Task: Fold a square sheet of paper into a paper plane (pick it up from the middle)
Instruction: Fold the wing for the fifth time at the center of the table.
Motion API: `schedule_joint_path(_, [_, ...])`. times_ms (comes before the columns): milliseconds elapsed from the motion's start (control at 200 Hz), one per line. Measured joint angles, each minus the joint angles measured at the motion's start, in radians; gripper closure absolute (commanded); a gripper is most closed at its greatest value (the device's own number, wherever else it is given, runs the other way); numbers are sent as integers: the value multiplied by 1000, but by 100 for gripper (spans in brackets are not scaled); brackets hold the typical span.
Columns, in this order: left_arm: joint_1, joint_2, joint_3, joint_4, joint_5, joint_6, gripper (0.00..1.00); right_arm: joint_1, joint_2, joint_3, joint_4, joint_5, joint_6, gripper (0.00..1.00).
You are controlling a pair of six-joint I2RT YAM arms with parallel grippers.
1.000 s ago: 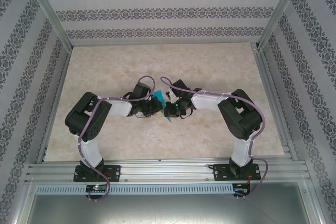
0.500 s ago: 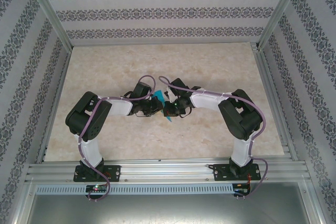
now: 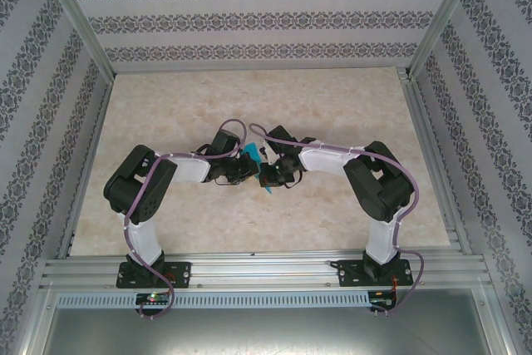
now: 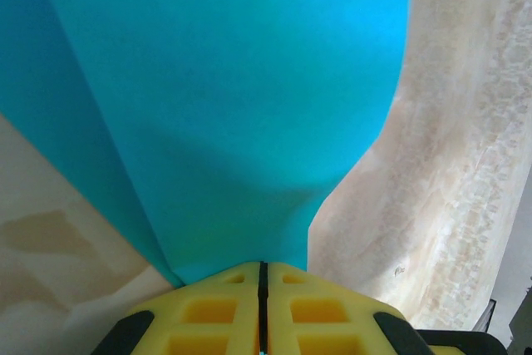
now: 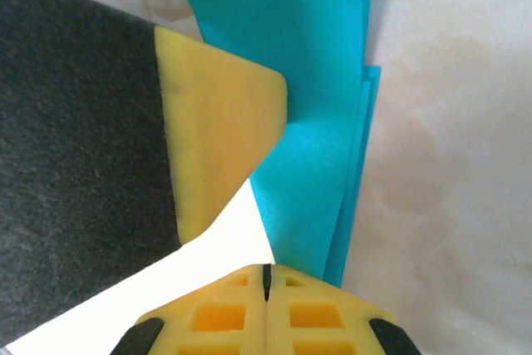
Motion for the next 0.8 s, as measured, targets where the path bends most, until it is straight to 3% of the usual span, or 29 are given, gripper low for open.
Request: schedule_joint_path(799, [-6,6,39,-76,-23,0,89,-2,-24,-38,-25,2,-91,100])
